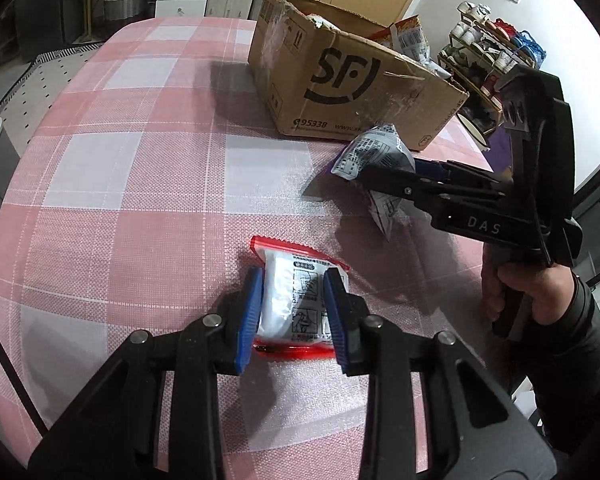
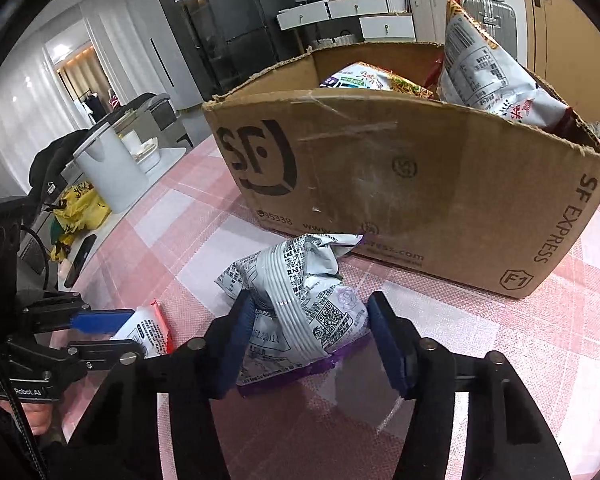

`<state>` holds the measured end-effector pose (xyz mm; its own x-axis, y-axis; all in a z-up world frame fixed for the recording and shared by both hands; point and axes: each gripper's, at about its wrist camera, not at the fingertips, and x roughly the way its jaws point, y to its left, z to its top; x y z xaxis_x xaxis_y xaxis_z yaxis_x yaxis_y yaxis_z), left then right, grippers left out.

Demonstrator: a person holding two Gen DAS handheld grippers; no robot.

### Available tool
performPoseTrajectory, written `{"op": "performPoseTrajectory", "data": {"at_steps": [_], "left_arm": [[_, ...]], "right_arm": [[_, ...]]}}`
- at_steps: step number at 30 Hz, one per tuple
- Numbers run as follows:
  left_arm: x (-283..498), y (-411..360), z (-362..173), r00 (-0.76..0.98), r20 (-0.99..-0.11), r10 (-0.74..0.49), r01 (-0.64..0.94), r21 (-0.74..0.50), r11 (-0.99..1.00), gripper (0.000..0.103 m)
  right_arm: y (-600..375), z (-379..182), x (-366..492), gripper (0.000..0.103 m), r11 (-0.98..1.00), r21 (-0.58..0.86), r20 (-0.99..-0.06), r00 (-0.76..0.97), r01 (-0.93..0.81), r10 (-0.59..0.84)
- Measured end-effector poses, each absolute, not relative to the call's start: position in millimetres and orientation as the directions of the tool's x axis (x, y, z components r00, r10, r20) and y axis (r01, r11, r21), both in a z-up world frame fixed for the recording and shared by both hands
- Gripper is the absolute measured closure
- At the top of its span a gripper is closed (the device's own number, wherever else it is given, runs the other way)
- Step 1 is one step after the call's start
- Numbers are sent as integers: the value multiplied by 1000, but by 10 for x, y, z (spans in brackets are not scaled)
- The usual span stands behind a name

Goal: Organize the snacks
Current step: 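Grasp the silver printed bag with the right tool while the left tool holds the white pack, then lift both held packs and carry them over the cardboard box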

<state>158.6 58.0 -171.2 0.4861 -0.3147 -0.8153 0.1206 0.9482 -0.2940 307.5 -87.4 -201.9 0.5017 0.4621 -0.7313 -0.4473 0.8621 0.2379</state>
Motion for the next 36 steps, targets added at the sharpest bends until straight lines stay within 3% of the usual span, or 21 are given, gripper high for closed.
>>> {"op": "performPoseTrajectory", "data": {"at_steps": [1,7,23,26,28,36], "left_arm": [[1583,576,-1711,486,-816,-313,120,-292,949,75],[1574,573,-1708,485,-817,-311,114,-293,949,75],[1550,553,-1697,478,-830,-286,103,-270,957,73],[1541,526,-1702,470,-838,-278,101,-262,960,65],[1543,506,-1707,468,-847,-253,93,-238,967,51],[1504,401,-1687,472,-859,-199,92,-176,980,37]], "right_arm": [[-870,-2020,3072,54,858,242,-731,497,-453,468],[-833,-2004,3016,58,853,239,-724,501,-464,475],[-1184,-1643,2729,59,826,347,-619,553,-444,558],[-1238,-1488,2628,59,824,347,-596,573,-448,562],[-1284,-1403,2564,59,821,350,-580,584,-450,568],[-1489,-1183,2310,59,820,364,-538,619,-442,572]]}}
